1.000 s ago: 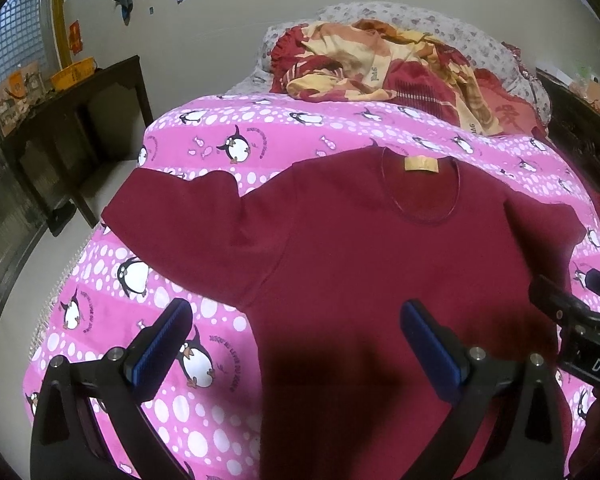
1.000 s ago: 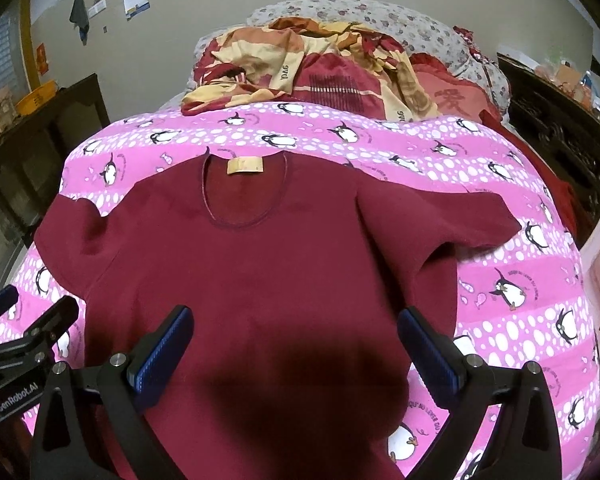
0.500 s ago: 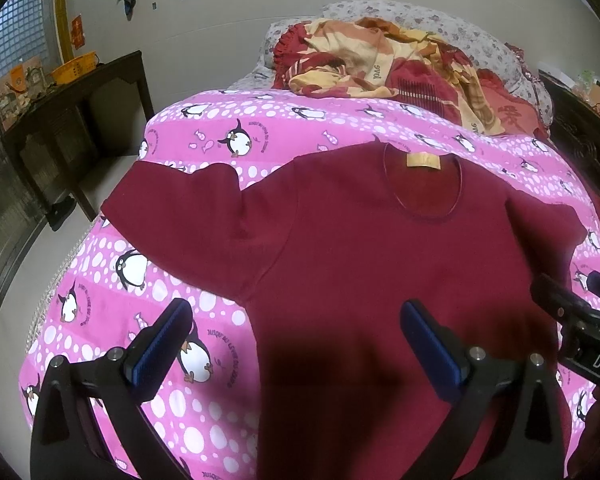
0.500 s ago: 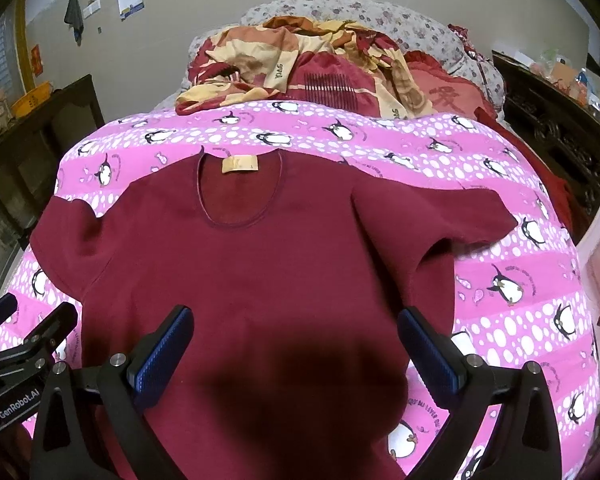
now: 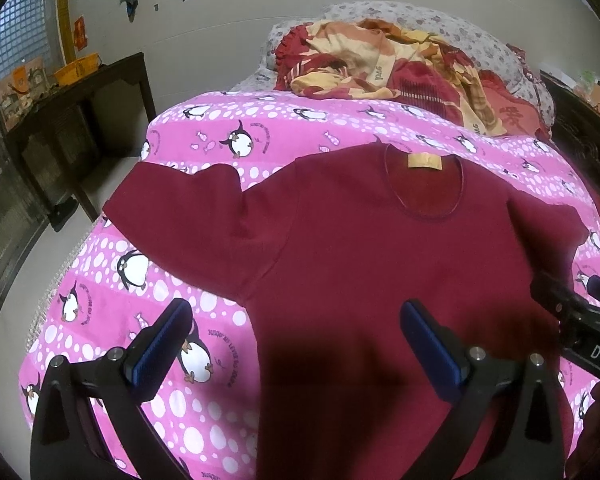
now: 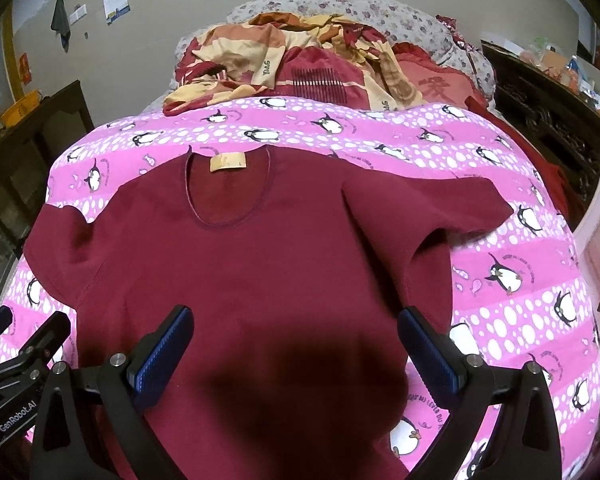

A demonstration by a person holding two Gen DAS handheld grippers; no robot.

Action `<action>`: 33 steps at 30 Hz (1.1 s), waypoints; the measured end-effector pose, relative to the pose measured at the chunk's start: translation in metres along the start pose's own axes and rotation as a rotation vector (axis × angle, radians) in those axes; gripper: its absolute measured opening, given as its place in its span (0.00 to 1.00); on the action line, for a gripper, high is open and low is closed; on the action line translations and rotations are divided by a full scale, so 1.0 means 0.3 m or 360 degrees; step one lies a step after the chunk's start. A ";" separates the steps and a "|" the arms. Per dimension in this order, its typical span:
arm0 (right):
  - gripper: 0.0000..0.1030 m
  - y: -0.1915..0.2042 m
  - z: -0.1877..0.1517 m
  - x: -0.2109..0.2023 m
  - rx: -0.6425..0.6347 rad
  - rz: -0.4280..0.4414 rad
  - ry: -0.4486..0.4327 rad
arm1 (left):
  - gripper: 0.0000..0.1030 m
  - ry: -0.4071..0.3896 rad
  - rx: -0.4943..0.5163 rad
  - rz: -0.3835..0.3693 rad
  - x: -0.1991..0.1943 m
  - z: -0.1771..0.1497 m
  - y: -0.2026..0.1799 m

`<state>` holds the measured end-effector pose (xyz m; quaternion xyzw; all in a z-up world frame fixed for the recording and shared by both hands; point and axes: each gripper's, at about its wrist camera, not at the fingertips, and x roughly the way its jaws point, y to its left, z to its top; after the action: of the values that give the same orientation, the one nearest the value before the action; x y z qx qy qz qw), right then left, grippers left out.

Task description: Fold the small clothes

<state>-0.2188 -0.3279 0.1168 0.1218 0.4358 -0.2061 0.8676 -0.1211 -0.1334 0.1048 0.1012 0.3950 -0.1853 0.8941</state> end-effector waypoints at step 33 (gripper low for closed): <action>1.00 0.038 0.019 0.050 -0.0054 0.0000 0.0049 | 1.00 0.0005 -0.0019 0.0022 0.030 0.043 0.010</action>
<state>-0.2015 -0.3238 0.1083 0.1100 0.4526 -0.1968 0.8627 -0.1056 -0.1371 0.1069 0.0989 0.3966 -0.1767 0.8954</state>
